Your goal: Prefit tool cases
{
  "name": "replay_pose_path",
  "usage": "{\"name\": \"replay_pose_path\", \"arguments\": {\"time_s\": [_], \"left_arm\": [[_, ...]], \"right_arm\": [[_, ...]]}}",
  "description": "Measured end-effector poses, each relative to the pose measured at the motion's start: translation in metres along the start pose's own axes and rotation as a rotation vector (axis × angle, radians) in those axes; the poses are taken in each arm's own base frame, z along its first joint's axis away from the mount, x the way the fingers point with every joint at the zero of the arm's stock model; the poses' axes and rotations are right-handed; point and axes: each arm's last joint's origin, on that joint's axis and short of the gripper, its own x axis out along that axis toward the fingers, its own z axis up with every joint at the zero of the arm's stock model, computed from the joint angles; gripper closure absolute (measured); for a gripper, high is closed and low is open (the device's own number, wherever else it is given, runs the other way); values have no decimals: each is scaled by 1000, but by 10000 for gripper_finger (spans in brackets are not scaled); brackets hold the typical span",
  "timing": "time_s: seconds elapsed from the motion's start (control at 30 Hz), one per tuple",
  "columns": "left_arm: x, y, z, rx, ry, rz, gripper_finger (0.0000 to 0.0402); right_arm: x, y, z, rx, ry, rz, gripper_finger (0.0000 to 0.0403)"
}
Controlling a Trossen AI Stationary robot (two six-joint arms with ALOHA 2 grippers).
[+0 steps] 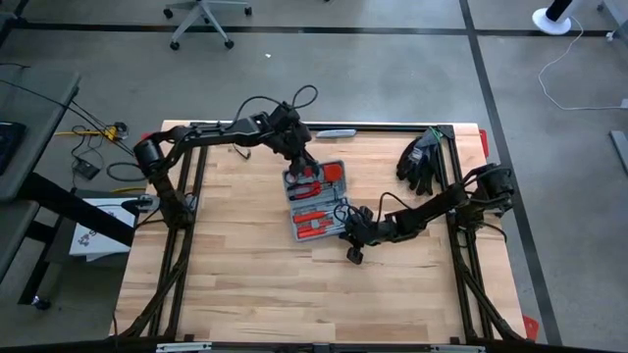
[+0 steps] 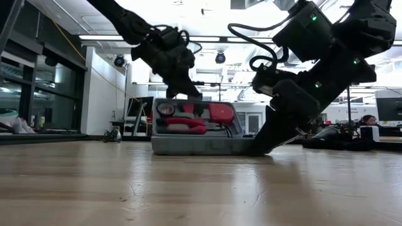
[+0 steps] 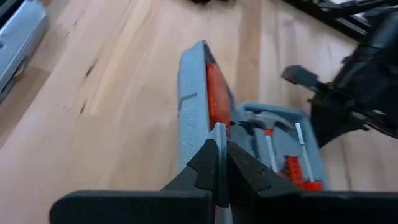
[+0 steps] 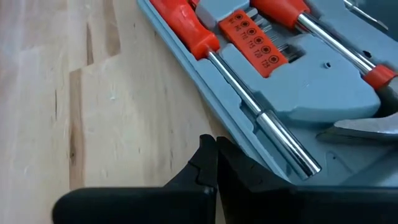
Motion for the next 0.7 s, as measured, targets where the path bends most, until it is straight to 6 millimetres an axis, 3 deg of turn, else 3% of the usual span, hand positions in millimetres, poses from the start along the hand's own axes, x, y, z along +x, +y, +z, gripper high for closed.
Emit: {"name": "replay_pose_path", "arguments": {"time_s": [0.2,0.43,0.7], "left_arm": [[11,-19,2,31,5,20,392],[30,-46,-2,116,38,236,392],[35,-64,-2,123,34,174,392]], "right_arm": [[0,0,1,1,-12,-5,403],[0,0,1,4,-17,-12,403],[0,0,1,5,-27,-25,403]]}}
